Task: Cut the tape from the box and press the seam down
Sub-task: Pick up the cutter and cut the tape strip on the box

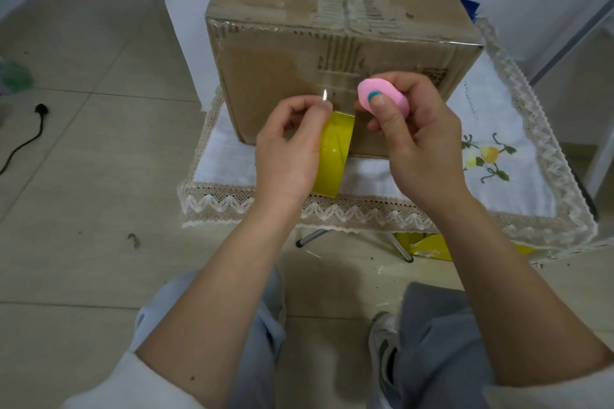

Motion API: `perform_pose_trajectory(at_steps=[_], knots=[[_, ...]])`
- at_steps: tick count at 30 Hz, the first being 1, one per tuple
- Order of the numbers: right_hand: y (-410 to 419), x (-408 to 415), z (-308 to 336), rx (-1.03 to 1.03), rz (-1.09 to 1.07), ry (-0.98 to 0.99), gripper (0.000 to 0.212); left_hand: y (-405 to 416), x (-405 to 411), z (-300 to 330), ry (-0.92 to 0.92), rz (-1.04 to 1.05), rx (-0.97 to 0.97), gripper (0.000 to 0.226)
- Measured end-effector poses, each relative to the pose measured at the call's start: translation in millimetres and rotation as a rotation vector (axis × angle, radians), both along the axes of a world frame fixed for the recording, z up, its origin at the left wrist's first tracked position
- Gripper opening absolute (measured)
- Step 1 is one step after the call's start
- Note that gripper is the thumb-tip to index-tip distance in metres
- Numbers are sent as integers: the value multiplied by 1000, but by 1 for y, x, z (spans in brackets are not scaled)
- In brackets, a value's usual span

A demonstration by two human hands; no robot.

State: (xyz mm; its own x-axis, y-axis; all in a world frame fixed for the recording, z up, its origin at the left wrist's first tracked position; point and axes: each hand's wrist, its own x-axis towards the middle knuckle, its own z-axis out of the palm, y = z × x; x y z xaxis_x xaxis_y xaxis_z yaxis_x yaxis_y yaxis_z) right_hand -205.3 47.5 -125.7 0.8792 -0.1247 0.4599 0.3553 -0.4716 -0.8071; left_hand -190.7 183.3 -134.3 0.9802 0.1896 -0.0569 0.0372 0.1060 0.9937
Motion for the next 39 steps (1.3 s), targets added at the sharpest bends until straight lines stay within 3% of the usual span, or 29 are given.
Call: perform_pose_trajectory(at_steps=[6, 8, 20, 31, 39], knots=[[-2, -4, 11, -117, 3, -54, 9, -6, -3, -3, -56, 46, -23, 11], [-2, -5, 15, -197, 13, -75, 11, -8, -4, -3, -75, 54, -22, 2], [5, 7, 26, -655, 17, -171, 21, -13, -6, -3, -47, 107, -46, 8], [11, 11, 34, -765, 40, -185, 22, -14, -6, -6, -24, 117, -32, 3], [11, 14, 35, -840, 49, -229, 23, -16, -6, -6, -14, 124, -20, 16]])
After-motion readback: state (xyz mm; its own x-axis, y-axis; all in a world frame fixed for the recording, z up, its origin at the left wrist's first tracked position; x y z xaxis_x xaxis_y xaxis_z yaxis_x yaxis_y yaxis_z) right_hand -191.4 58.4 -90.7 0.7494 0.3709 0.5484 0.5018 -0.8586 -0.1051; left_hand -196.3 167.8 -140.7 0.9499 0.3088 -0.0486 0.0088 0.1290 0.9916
